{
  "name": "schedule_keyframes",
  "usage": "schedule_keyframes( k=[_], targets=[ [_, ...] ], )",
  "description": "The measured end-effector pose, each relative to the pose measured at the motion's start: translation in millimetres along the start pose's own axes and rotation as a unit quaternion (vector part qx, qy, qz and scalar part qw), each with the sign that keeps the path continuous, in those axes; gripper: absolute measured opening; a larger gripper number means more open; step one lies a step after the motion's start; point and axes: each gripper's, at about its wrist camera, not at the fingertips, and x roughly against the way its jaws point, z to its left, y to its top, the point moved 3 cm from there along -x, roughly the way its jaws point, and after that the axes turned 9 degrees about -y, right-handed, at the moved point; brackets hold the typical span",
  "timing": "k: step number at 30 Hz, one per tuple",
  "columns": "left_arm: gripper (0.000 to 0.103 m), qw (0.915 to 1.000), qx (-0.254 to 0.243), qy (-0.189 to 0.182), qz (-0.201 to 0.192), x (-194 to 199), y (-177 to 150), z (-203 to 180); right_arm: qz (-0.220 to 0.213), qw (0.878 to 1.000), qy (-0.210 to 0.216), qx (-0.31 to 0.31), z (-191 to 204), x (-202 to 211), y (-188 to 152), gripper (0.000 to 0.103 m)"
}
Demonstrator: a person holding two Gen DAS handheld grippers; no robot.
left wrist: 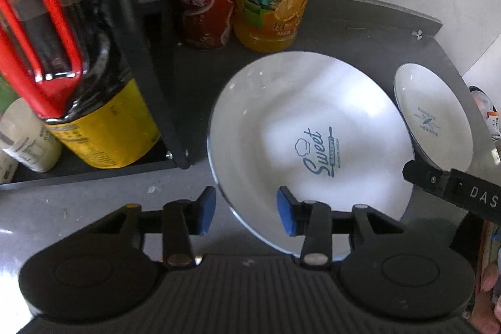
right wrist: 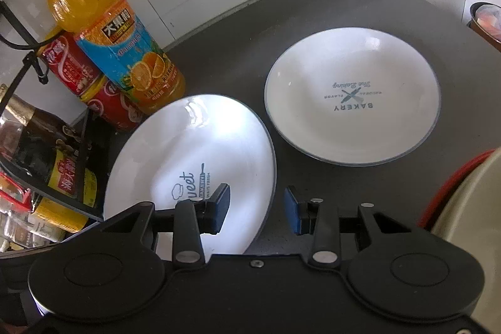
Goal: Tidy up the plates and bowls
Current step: 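Move both tools over the flower plate to the rim of the 'Sweet' plate, then close both tools on the rim of the 'Sweet' plate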
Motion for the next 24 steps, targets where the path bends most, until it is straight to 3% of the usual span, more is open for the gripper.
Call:
schedule_keyframes(
  k=[6,12,24],
  targets=[
    [0.036,0.9999,0.003,0.01,0.004,-9.4,2.6,2.1,0.008,1.0,0.0,0.002,1.6,-13.1,1.1,0.028],
    [0.024,0.9997,0.015,0.02,0.0,-16.1,5.0,9.7,0.012,1.0,-0.007,-0.003,-0.4,-23.1,1.1,0.02],
    [0.02,0.9994,0.028,0.018,-0.01,-24.2,6.6,15.4,0.013,1.0,-0.01,-0.01,3.2,-42.7,4.3,0.019]
  ],
)
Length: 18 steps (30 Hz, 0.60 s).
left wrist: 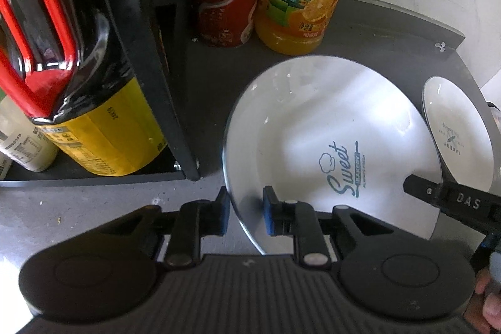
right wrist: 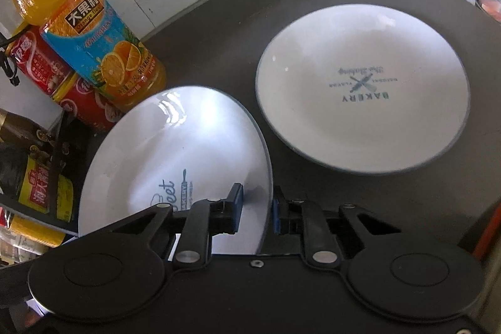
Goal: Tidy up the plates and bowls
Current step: 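Close both tools on the rim of the 'Sweet' plate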
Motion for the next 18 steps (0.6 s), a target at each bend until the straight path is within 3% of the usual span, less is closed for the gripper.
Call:
schedule_keyframes(
  k=[9,18],
  targets=[
    [0.02,0.9997,0.02,-0.014,-0.005,-3.6,1.3,5.5,-0.003,1.0,0.006,0.0,-3.0,-0.5,4.8,0.016],
    [0.014,0.9982,0.039,-0.042,-0.019,18.3,-1.0,18.3,-0.018,1.0,0.017,0.009,-4.5,31.0,-1.8,0.009]
  ],
)
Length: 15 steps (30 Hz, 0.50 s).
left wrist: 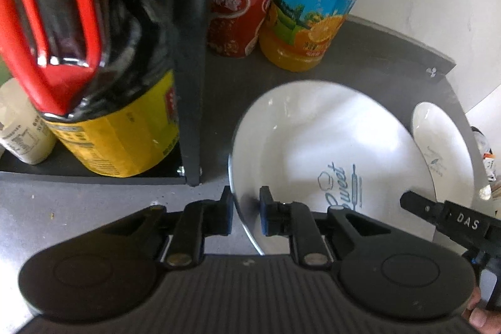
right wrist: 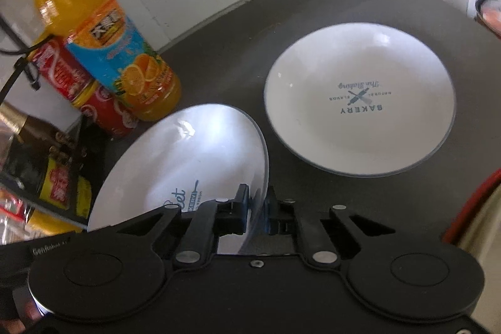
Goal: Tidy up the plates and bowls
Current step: 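Close both tools on the rim of the 'Sweet' plate, then lift the 'Sweet' plate with both tools and lower it onto the flower plate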
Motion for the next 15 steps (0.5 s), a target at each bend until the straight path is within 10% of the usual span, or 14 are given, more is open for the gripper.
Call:
schedule_keyframes(
  k=[15],
  targets=[
    [0.01,0.9994,0.018,-0.02,-0.022,42.0,-15.0,-1.4,-0.027,0.999,0.006,0.016,1.6,40.2,-10.0,0.009]
  ],
)
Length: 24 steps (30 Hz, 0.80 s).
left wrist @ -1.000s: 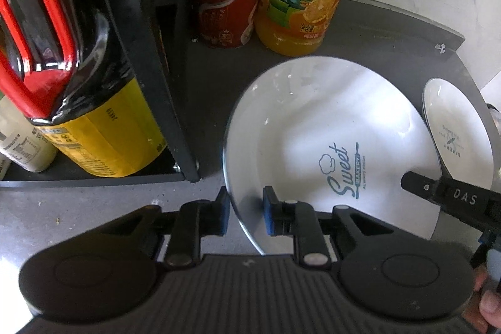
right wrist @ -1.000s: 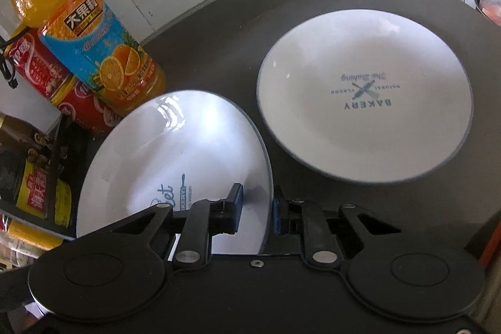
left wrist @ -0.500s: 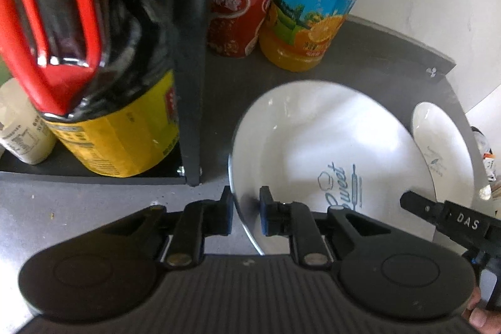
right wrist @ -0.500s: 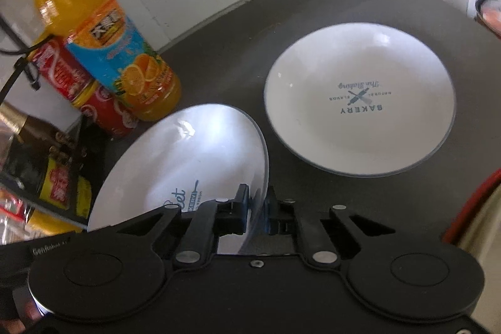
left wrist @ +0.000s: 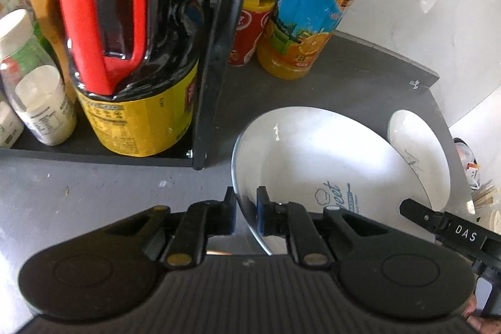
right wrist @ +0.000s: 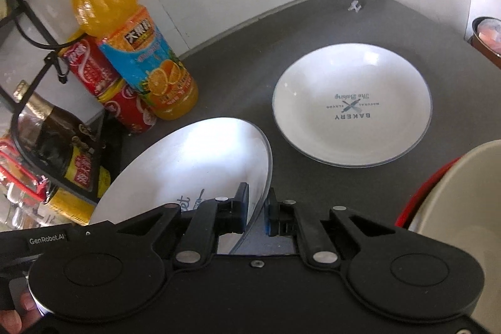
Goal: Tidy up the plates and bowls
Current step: 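Lift the 'Sweet' plate with both tools and lower it onto the flower plate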
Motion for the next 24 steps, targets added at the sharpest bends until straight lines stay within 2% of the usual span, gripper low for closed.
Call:
schedule_keyframes(
  k=[11,24],
  targets=[
    [0.011,0.9998,0.007,-0.003,-0.02,40.5,-10.3,-1.6,-0.021,0.999,0.013,0.027,5.4,38.9,-10.7,0.01],
    [0.011,0.9988,0.033,0.014,-0.033,81.2,-49.2,-0.2,-0.016,0.997,0.04,0.071,9.0,70.1,-37.6,0.011]
  ],
)
